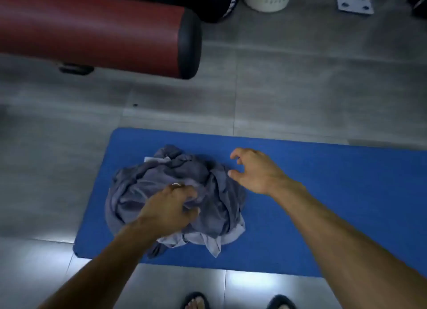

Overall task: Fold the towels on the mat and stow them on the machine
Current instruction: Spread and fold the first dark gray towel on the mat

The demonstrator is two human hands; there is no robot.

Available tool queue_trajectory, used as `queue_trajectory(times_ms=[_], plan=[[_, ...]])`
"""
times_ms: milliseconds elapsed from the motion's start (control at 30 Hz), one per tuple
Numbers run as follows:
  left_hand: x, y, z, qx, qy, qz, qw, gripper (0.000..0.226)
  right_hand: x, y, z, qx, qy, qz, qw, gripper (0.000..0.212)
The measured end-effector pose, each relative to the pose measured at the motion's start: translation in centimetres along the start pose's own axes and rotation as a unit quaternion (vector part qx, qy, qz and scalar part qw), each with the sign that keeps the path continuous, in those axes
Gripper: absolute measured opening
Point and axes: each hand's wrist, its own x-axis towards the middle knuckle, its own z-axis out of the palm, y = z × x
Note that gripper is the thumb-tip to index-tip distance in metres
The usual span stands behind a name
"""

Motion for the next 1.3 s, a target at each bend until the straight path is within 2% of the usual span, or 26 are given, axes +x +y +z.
queue_trajectory(times_ms=[33,133,267,333,433,533,633,733,867,967,1067,1200,1300], plan=[[1.4,-1.2,1.5,0.007,0.01,-0.005,1.0,0.053,1.8,0.8,2.0,0.004,-0.005,0.003,1.0,0.044],[6.0,-5.3,6.1,0.122,0.088,0.025,0.988,0.06,6.9,2.9,7.8,-0.017,-0.016,-0.001,1.0,0.048],[9.6,-9.1,10.4,0.196,0.102,0.036,0.975,0.073,11.6,4.5,14.9,-0.077,-0.076,-0.049,0.993,0.058],[10.1,-9.8,11.3,0.209,0.113,0.03,0.971,0.062,12.3,5.0,17.5,-0.103,-0.095,-0.071,0.988,0.04],[9.8,-9.2,11.3,0.192,0.193,0.037,0.962,0.027,11.7,5.9,18.7,-0.066,-0.05,-0.112,0.99,0.01],[8.9,-7.1,10.2,0.186,0.209,0.041,0.959,0.023,9.6,6.6,15.8,0.027,-0.027,-0.069,0.997,0.01],[8.6,-3.2,9.0,0.139,0.193,0.032,0.971,0.03,6.6,7.7,11.1,0.104,-0.004,-0.035,0.994,0.011],[8.8,2.4,7.7,0.068,0.183,0.061,0.979,0.041,3.5,9.8,6.4,0.221,0.024,-0.008,0.975,0.018],[9.4,11.6,7.4,0.015,0.203,0.104,0.973,0.03,-0.7,15.2,0.9,0.329,0.087,0.051,0.939,0.017],[10.5,19.2,9.2,-0.009,0.174,0.125,0.977,0.025,-3.5,21.0,-2.4,0.376,0.146,0.065,0.913,0.019],[12.5,26.9,11.9,-0.022,0.182,0.119,0.976,0.023,-5.5,27.6,-6.5,0.386,0.184,0.036,0.903,0.02],[15.5,36.9,15.5,-0.044,0.179,0.096,0.978,0.021,-7.5,37.5,-11.6,0.312,0.199,-0.002,0.929,0.02],[18.0,42.3,19.5,-0.001,0.179,0.074,0.981,0.021,-8.5,43.7,-13.0,0.286,0.184,-0.008,0.94,0.022]])
